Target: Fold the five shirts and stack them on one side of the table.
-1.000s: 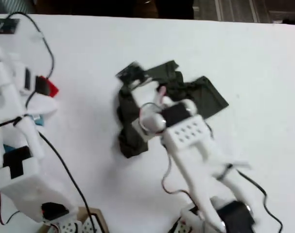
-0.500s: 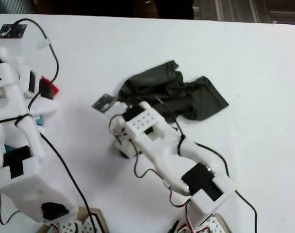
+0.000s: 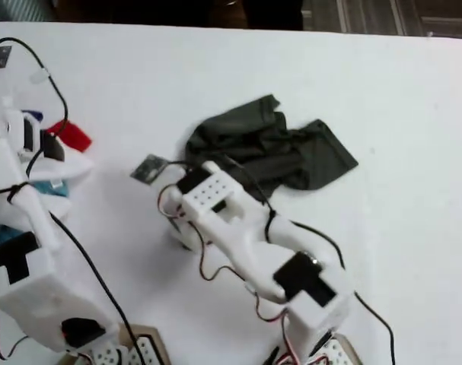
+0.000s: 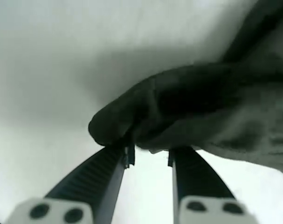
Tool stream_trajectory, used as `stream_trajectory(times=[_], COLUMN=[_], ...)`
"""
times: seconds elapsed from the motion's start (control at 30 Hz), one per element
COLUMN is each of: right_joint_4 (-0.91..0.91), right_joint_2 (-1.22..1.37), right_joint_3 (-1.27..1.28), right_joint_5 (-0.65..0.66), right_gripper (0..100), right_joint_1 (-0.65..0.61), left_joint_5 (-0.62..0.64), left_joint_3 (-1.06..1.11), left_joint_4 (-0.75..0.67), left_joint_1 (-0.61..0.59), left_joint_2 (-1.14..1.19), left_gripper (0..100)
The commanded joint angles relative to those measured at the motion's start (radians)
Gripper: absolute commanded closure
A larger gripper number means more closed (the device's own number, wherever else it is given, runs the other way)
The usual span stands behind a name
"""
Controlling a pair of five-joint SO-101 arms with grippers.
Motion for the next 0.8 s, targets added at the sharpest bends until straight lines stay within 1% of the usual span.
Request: stream_trajectory(times=[0.0,0.03,0.1,0.13,0.27,0.43,0.57,0.7,0.77], right_joint_4=[-0.021,-0.036,-0.056,-0.061,-0.019,0.084,0.168,0.183,0.185], right_joint_2=[0.068,0.085,0.099,0.099,0.028,-0.185,-0.394,-0.564,-0.616], right_joint_3=[-0.037,-0.037,-0.037,-0.041,-0.089,-0.169,-0.23,-0.252,-0.233], right_joint_5=[0.003,0.002,0.0,0.0,0.002,0.006,0.068,0.115,0.114], right_gripper=[93.9,98.8,97.0,98.1,97.8,97.8,97.8,97.8,97.8], right_joint_1=[0.007,0.019,0.061,0.085,0.202,0.348,0.433,0.539,0.57], left_joint_5=[0.005,0.005,0.005,0.005,0.003,0.005,0.008,0.009,0.009], left_joint_3=[-0.012,-0.008,-0.004,-0.004,-0.004,-0.004,-0.004,-0.004,-0.004], left_joint_4=[-0.009,-0.009,-0.008,-0.002,0.02,0.018,0.018,0.02,0.02], left_joint_1=[-0.012,-0.012,-0.012,-0.014,-0.014,-0.008,-0.006,0.006,0.015], left_joint_2=[-0.054,-0.055,-0.055,-0.055,-0.049,-0.049,-0.048,-0.048,-0.048], left_gripper=[72,72,72,72,72,72,72,72,72])
